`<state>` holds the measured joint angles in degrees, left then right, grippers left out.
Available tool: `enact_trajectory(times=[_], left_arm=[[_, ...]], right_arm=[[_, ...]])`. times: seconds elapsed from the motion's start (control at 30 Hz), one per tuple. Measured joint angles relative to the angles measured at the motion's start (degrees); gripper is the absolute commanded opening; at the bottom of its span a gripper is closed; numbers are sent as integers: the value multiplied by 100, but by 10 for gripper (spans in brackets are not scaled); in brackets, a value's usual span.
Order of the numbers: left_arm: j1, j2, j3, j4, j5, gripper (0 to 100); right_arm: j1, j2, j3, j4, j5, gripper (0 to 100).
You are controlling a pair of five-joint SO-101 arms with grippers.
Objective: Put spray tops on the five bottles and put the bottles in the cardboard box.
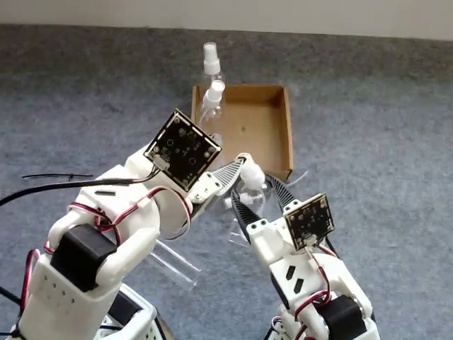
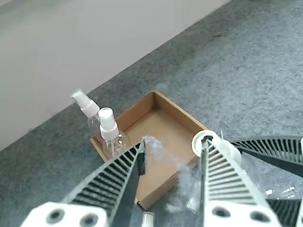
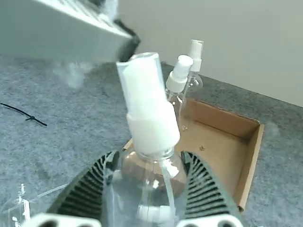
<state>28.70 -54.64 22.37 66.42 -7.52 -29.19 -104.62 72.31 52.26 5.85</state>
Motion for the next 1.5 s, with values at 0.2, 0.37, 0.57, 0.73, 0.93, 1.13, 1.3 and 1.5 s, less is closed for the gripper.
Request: enact_trajectory(times=[0.2, 0.37, 0.57, 0.73, 0.93, 1.13, 1.3, 1.5], left_arm=[[-18, -158, 273, 0, 18, 188], [-18, -88, 211, -79, -35, 186], [26, -62, -70, -132, -299, 186], [-18, 378, -79, -176, -281, 186], [-18, 536, -158, -220, -290, 186], [132, 527, -281, -220, -290, 185], [149, 615, -985, 202, -290, 188], [-132, 607, -2215, 1134, -316, 188]], right_arm=[[62, 9, 0, 0, 9, 4], [62, 9, 0, 0, 9, 4], [-211, 0, 0, 0, 0, 4], [-624, 9, 0, 0, 0, 4], [-536, 9, 0, -281, 0, 4], [-448, 9, 0, -501, 9, 4], [-105, 9, 0, -686, 9, 4], [738, 0, 0, -1873, 0, 4]])
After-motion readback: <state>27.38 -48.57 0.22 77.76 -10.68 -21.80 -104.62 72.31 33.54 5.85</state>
